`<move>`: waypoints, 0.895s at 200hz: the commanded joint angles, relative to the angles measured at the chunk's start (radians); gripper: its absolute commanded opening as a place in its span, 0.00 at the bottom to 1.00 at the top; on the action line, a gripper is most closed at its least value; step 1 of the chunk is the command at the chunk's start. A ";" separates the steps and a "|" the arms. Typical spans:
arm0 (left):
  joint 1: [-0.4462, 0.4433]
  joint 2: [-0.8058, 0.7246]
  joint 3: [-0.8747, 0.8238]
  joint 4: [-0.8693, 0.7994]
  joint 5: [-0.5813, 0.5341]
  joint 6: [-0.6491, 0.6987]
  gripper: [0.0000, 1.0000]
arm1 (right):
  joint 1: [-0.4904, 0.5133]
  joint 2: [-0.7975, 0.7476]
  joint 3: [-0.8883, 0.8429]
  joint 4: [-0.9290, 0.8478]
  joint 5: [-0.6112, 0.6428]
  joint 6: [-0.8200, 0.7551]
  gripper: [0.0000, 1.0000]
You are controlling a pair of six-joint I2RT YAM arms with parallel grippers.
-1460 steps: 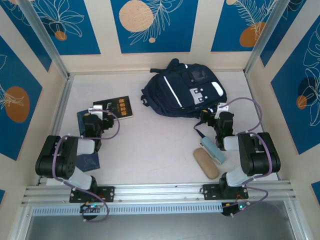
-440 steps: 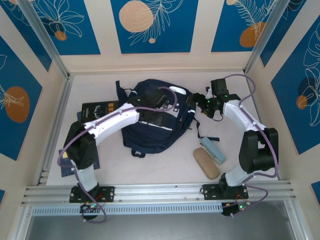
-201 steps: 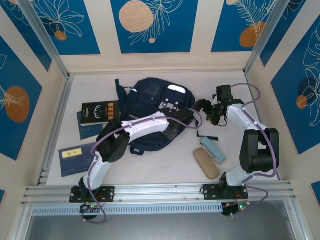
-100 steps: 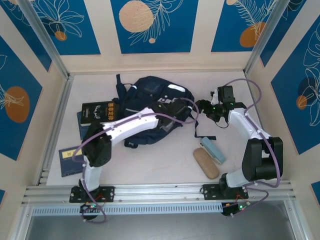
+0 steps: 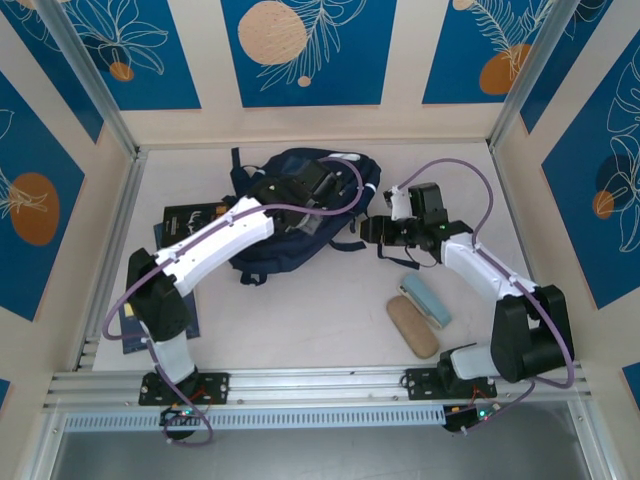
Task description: Pack the student bag
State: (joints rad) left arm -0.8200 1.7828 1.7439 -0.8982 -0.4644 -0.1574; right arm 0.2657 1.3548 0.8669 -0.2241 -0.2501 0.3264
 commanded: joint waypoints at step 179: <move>0.047 0.000 0.172 0.047 0.010 -0.036 0.00 | 0.006 0.231 -0.081 0.557 -0.165 0.124 0.37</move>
State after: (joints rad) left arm -0.7853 1.7885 1.8454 -0.9062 -0.4332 -0.1661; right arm 0.2710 1.5692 0.7826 0.2714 -0.3908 0.4309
